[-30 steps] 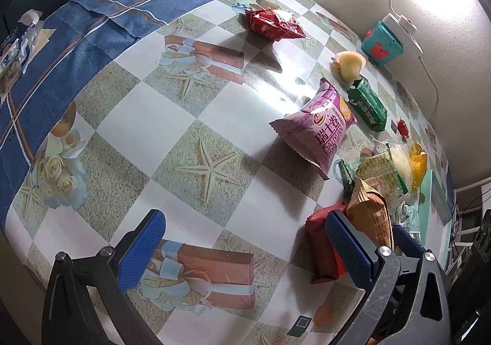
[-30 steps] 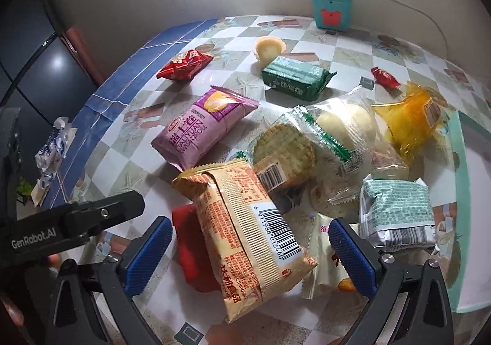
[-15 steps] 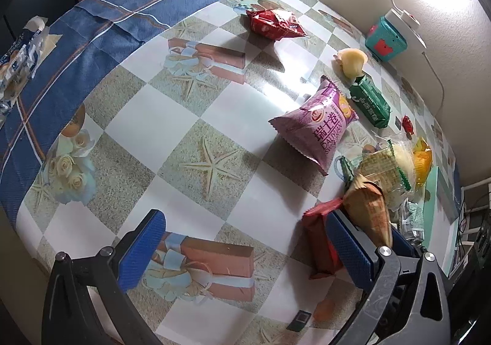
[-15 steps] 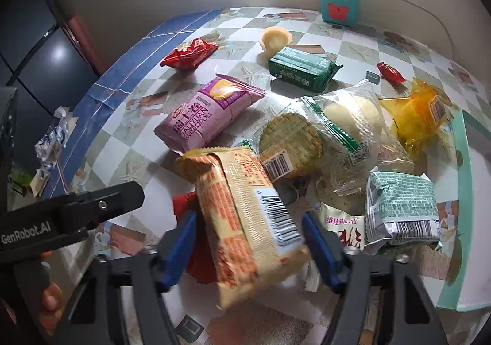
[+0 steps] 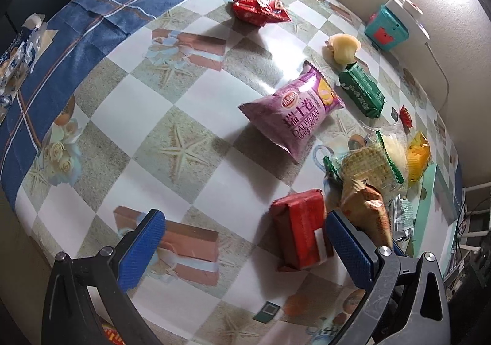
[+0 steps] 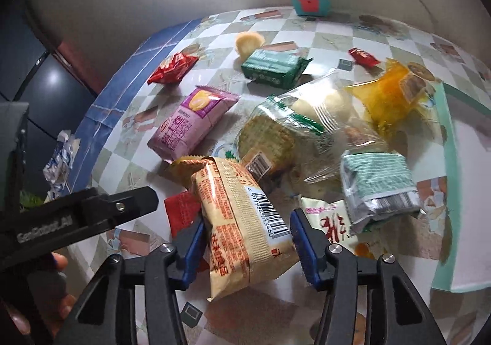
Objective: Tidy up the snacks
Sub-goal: 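Lift the bread bag with the right tool while the left tool grasps the red box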
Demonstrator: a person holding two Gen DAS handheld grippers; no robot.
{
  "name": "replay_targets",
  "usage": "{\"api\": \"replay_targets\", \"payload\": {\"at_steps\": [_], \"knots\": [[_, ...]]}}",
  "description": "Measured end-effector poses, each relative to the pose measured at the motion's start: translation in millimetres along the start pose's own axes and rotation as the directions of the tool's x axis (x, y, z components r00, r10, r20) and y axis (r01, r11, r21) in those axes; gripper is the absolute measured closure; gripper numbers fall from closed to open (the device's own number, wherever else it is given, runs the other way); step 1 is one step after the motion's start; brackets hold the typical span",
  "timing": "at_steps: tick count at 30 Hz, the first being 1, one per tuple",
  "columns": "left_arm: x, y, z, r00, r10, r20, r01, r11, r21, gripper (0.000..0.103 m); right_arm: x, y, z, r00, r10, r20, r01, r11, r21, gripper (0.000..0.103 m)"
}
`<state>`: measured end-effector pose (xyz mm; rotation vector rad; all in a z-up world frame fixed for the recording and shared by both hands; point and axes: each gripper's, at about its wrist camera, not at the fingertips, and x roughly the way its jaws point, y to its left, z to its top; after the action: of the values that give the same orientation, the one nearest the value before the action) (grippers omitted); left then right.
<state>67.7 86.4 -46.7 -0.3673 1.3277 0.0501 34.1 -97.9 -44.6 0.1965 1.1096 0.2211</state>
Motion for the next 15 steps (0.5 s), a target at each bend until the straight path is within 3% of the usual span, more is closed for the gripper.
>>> {"api": "replay_targets", "payload": {"at_steps": [13, 15], "knots": [[19, -41, -11, 0.996, 0.062, -0.066, -0.057, 0.996, 0.070, 0.001, -28, -35, -2, 0.999, -0.003, 0.040, -0.001, 0.995, 0.098, 0.052], [24, -47, -12, 0.994, 0.078, -0.075, -0.071, 0.994, 0.082, 0.005, -29, -37, -4, 0.999, -0.002, 0.039, -0.002, 0.995, 0.100, 0.052]]}}
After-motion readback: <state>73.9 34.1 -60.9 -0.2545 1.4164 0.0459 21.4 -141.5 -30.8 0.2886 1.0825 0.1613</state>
